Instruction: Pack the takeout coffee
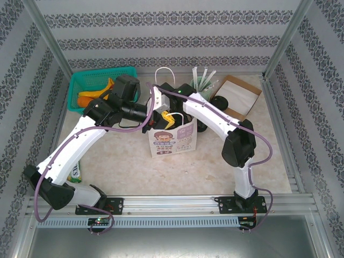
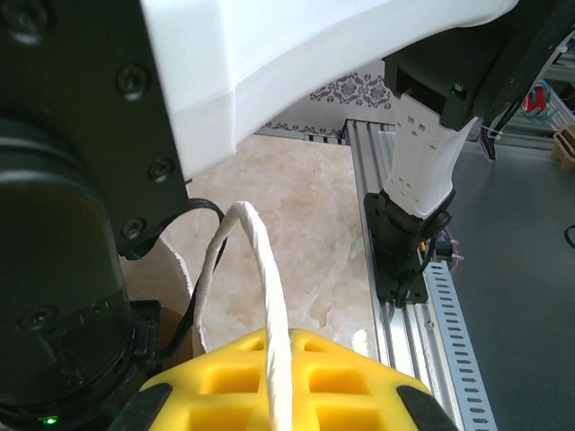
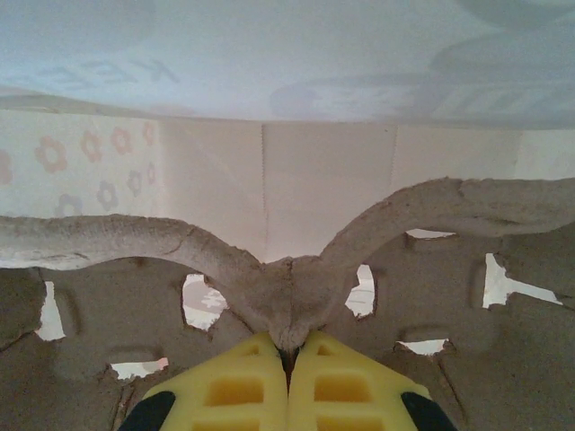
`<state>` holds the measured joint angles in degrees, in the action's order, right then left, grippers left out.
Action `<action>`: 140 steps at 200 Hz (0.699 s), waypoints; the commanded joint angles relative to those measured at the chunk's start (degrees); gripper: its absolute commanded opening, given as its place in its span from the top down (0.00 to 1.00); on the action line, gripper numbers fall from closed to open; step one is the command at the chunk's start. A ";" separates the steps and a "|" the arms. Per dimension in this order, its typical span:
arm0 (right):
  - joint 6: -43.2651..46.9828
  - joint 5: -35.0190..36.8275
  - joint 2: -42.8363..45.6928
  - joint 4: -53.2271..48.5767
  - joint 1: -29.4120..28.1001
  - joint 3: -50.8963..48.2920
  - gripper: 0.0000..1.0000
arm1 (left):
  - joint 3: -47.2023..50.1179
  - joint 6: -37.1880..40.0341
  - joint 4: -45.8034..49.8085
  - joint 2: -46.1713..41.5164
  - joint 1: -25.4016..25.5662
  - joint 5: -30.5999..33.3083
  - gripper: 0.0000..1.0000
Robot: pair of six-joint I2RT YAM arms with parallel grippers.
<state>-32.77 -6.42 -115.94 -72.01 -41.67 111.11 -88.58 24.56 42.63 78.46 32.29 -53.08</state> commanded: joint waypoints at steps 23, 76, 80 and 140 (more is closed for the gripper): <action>2.91 2.02 1.35 2.31 -1.23 -3.16 1.00 | 1.96 0.74 -3.43 -2.92 -0.64 0.13 0.94; 4.08 1.75 2.33 4.43 -1.78 -4.12 1.00 | 2.56 -2.17 -3.04 -3.58 -5.82 -0.12 0.74; 4.11 1.32 2.50 4.85 -1.75 -4.49 1.00 | 2.75 -2.56 -3.23 -3.77 -6.47 -0.18 0.73; 3.97 0.70 4.15 8.45 -1.79 -7.54 1.00 | 6.21 -19.20 -15.11 -3.44 -17.17 6.26 0.24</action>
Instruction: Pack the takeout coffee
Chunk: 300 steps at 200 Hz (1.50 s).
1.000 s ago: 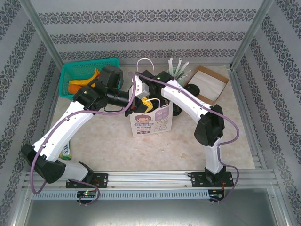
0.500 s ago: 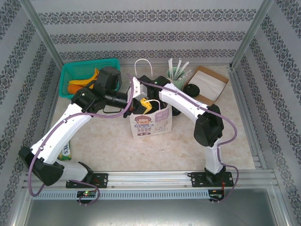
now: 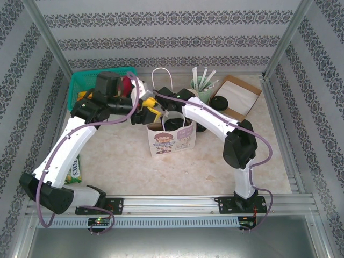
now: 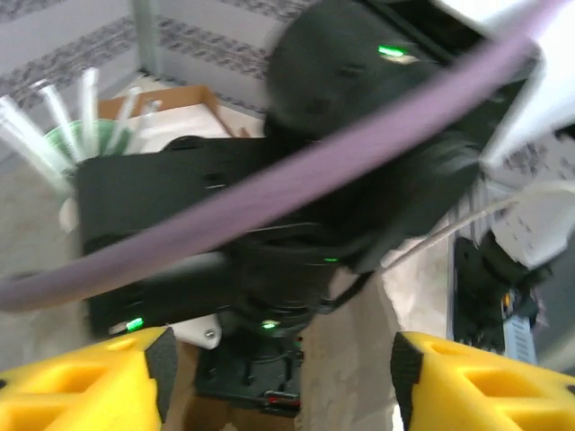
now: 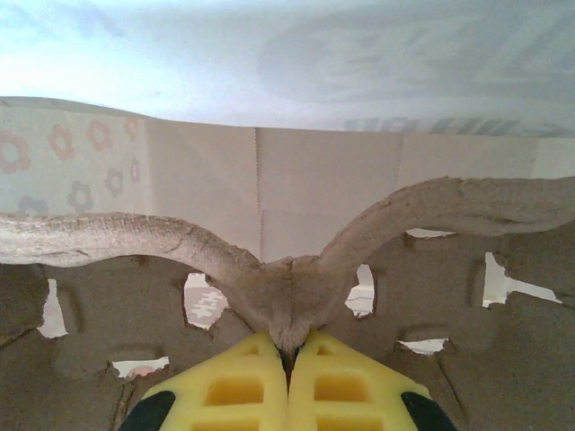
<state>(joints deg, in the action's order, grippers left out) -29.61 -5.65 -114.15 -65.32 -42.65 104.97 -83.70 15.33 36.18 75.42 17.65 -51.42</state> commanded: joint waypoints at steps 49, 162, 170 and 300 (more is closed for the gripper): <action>0.51 0.77 3.09 3.85 -0.81 -3.11 1.00 | -4.48 -24.41 -9.04 8.15 -6.05 19.69 0.22; -0.16 0.73 4.11 7.11 -0.85 -5.52 1.00 | -15.90 -26.97 -10.46 23.87 -6.62 1.21 0.36; -0.32 0.96 4.27 7.43 -0.85 -5.71 1.00 | -16.20 -26.76 -11.09 24.47 -6.60 0.44 0.39; -3.53 5.01 4.21 12.99 -0.85 -10.11 1.00 | -13.43 -34.72 -7.58 22.00 -5.60 5.30 1.00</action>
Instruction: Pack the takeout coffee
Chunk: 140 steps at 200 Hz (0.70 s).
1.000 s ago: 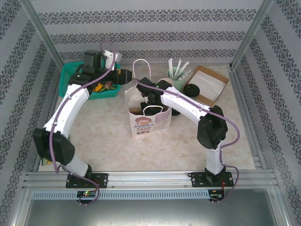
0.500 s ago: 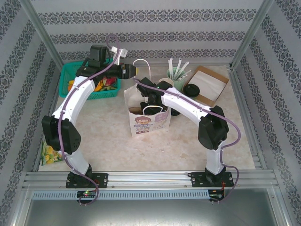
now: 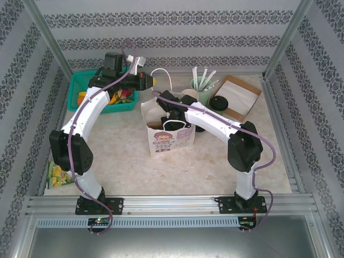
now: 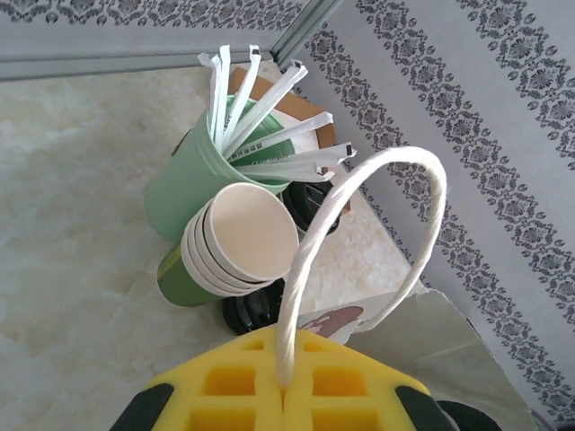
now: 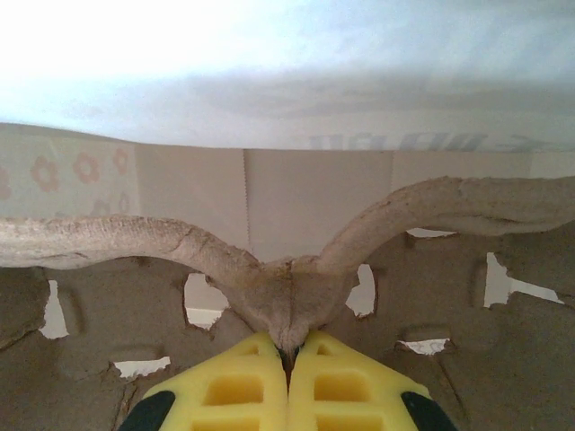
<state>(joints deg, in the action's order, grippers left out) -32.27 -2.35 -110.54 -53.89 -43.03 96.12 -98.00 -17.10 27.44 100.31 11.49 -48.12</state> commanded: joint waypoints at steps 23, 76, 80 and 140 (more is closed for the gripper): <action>-1.21 1.39 -0.18 1.59 -0.39 -1.11 1.00 | 1.55 -2.65 0.87 -4.04 0.59 2.26 1.00; -0.17 1.70 -1.25 1.54 -0.53 -1.72 1.00 | 1.23 -3.29 0.97 -4.51 0.72 2.90 1.00; -0.16 1.89 -1.40 1.30 -0.53 -1.72 1.00 | 1.23 -3.22 0.87 -4.59 0.65 2.81 1.00; -2.77 3.58 -3.65 -1.38 -0.42 -1.20 1.00 | -0.09 -2.43 1.27 -4.12 0.71 0.83 1.00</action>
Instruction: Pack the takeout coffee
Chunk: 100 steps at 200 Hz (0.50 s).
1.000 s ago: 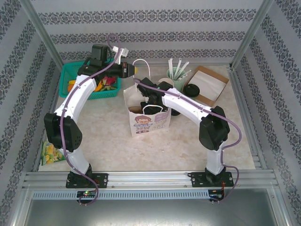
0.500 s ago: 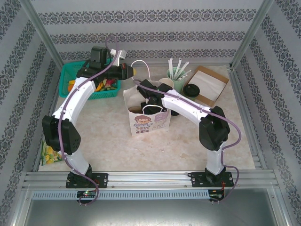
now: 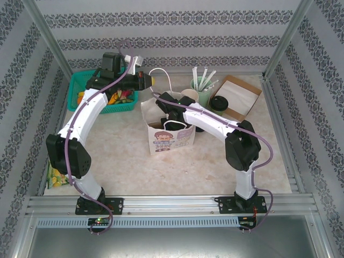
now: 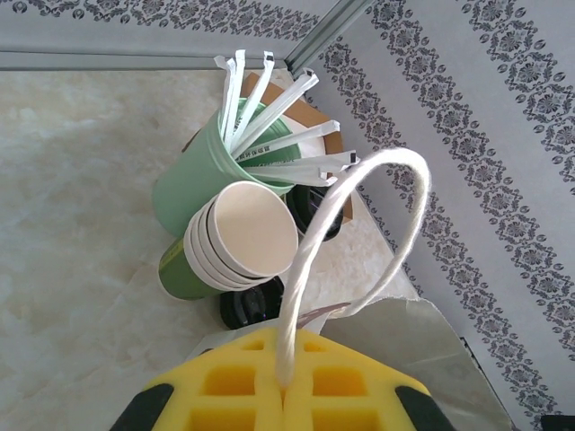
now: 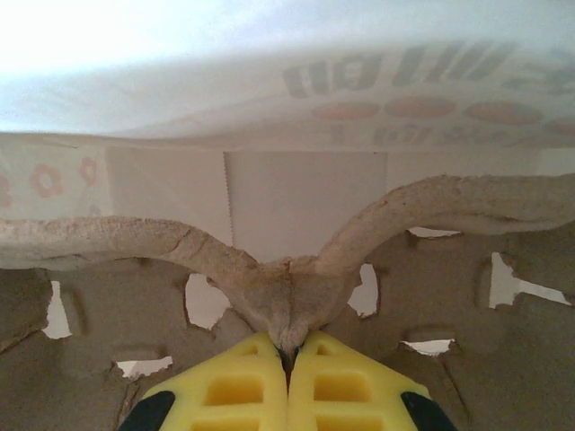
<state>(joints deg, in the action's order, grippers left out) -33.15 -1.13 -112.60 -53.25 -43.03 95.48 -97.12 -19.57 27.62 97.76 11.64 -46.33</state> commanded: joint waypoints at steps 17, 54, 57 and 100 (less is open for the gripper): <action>-2.36 2.12 -1.91 -2.45 -0.39 -0.78 1.00 | -1.05 -0.61 1.20 -1.45 0.55 0.43 1.00; -1.28 0.59 -1.28 -2.51 -0.57 -1.78 1.00 | -1.12 -1.92 0.82 -1.51 0.53 3.56 1.00; -1.01 0.45 -1.15 -2.54 -0.59 -1.79 1.00 | -1.14 -2.07 0.71 -1.51 0.50 3.65 1.00; 0.83 -0.75 -0.96 -2.53 -0.84 -2.17 1.00 | 0.98 -6.13 -5.09 -2.39 0.49 3.99 1.00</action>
<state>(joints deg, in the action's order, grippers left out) -33.21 -1.45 -113.21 -53.78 -43.40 93.93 -97.12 -21.91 27.38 97.76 11.66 -42.94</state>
